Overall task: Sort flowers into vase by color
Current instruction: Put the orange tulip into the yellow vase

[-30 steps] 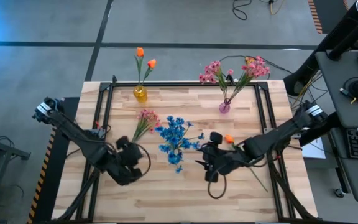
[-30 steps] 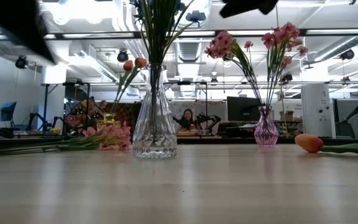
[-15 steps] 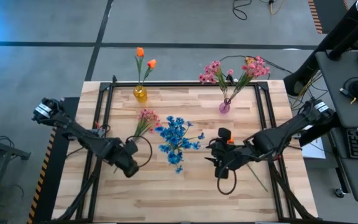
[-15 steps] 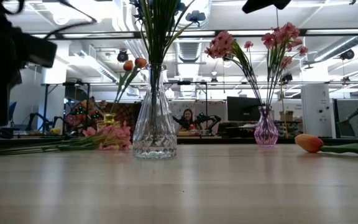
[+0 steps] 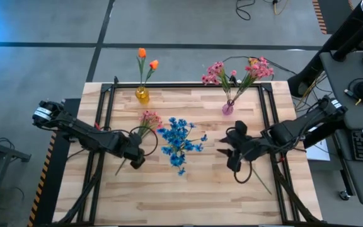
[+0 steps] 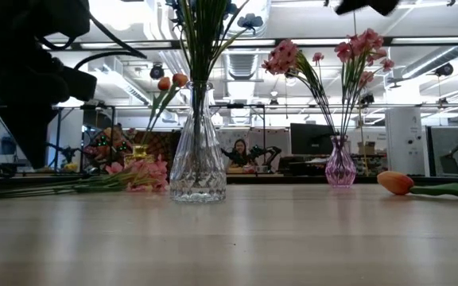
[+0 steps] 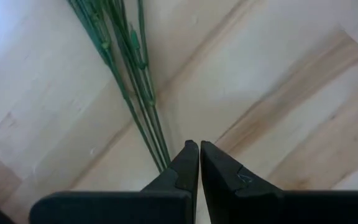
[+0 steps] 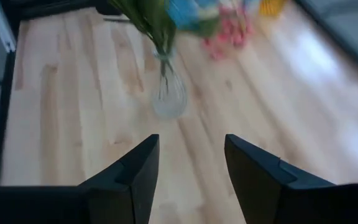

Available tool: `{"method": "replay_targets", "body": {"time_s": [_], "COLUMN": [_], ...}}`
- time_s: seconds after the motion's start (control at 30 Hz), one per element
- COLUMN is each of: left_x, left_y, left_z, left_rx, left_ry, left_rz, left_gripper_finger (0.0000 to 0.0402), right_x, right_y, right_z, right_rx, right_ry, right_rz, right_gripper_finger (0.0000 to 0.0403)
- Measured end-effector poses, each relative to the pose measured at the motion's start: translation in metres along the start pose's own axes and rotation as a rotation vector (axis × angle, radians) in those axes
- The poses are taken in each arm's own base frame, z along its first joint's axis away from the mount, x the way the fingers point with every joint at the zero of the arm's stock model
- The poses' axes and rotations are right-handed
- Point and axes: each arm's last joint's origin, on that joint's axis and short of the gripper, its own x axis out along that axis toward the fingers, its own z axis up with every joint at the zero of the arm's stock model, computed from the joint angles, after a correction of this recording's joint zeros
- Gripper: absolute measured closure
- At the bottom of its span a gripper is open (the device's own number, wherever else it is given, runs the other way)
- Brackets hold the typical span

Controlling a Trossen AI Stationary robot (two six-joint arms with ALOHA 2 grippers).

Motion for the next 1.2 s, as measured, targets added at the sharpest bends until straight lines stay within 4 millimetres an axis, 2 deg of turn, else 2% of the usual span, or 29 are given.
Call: {"method": "replay_targets", "body": {"time_s": [0.13,0.37,0.57,0.8,1.07,1.2], "left_x": [-0.001,-0.002,-0.008,-0.048,-0.108,-0.127], "left_y": [-0.001,-0.001,-0.005,-0.025,-0.045,-0.049], "left_z": [0.000,0.001,-0.004,0.000,0.000,-0.006], "left_rx": [-0.011,0.014,0.074,0.224,0.389,0.413], "left_ry": [-0.008,-0.023,-0.151,-0.397,-0.657,-0.778], "left_rz": [-0.003,0.004,0.032,-0.020,-0.070,-0.058], "left_gripper_finger": [0.0400,0.0400,0.0400,0.0400,0.0400,0.0400], "right_x": [0.003,0.016,0.032,0.049,0.066,0.072], "right_y": [-0.005,-0.022,-0.032,-0.045,-0.055,-0.059], "right_z": [-0.019,-0.071,-0.109,-0.140,-0.157,-0.166], "right_rx": [0.169,0.401,0.476,0.541,0.582,0.577], "right_ry": [0.141,0.479,0.613,0.643,0.613,0.610], "right_rz": [-0.039,-0.230,-0.307,-0.358,-0.338,-0.333], "right_gripper_finger": [0.0234,0.0243,0.0216,0.0182,0.0188,0.0195]}}
